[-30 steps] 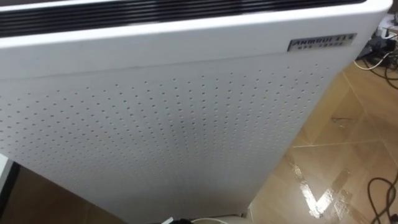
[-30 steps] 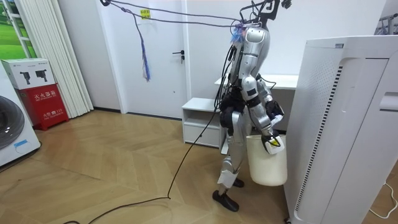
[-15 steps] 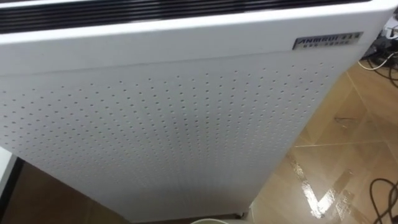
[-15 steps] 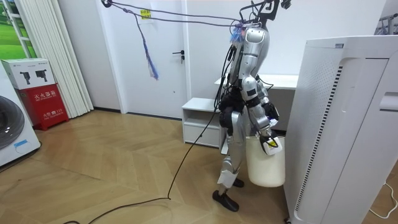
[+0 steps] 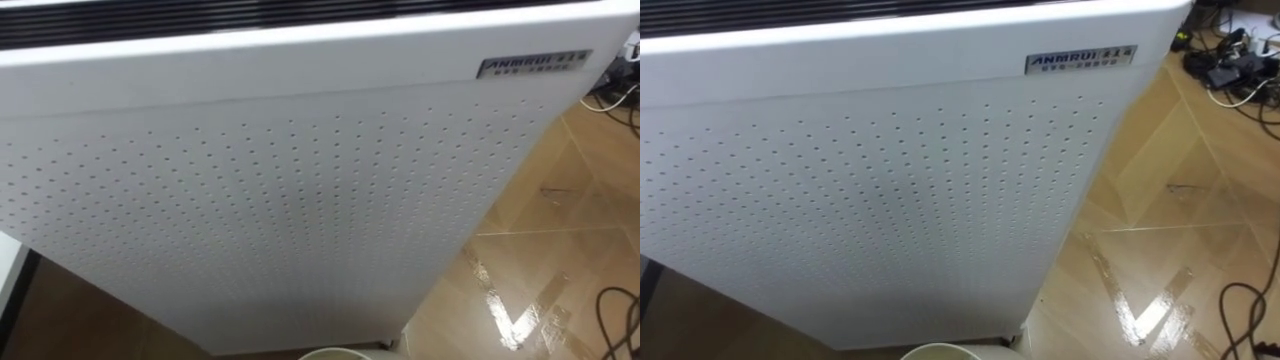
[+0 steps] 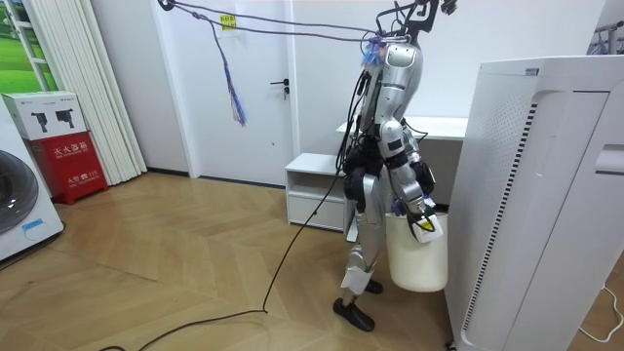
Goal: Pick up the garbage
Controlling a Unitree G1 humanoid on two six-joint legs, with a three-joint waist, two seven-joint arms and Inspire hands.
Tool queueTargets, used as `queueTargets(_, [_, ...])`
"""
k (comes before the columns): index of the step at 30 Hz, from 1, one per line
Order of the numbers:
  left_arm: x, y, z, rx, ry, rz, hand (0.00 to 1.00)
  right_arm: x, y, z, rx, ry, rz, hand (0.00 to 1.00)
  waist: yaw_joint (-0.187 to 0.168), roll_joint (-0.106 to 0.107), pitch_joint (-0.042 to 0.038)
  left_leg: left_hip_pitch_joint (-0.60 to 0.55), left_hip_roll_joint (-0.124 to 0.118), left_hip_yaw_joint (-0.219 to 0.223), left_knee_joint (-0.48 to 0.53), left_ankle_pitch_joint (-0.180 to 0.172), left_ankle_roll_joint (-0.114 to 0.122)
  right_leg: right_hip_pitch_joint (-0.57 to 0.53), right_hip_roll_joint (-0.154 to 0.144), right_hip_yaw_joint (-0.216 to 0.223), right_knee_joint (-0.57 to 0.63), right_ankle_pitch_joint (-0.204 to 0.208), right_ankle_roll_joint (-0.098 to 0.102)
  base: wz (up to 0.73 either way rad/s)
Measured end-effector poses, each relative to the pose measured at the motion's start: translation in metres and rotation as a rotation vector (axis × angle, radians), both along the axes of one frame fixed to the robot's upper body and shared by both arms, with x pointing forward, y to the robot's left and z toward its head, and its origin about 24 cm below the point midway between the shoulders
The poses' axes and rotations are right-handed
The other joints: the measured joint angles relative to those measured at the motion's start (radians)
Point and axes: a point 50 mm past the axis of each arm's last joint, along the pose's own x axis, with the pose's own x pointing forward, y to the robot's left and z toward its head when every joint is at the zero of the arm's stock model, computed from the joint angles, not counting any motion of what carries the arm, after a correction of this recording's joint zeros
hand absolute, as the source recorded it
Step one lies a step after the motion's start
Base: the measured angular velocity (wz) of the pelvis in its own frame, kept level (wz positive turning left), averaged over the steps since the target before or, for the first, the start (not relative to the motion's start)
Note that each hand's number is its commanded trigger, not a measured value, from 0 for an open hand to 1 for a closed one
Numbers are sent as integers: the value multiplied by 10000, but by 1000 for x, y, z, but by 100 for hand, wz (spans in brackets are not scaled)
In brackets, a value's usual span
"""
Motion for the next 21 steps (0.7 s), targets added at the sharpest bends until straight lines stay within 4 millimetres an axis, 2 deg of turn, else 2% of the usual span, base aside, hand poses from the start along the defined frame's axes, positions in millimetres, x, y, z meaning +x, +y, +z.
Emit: queueTargets(21, [-12, 12, -16, 760, 903, -142, 0, 0, -2, 0, 48, 45, -53, 100, -122, -8, -6, -136, -3, 53, 114, 0, 0, -161, -48, 4, 298, -1, -1, 0])
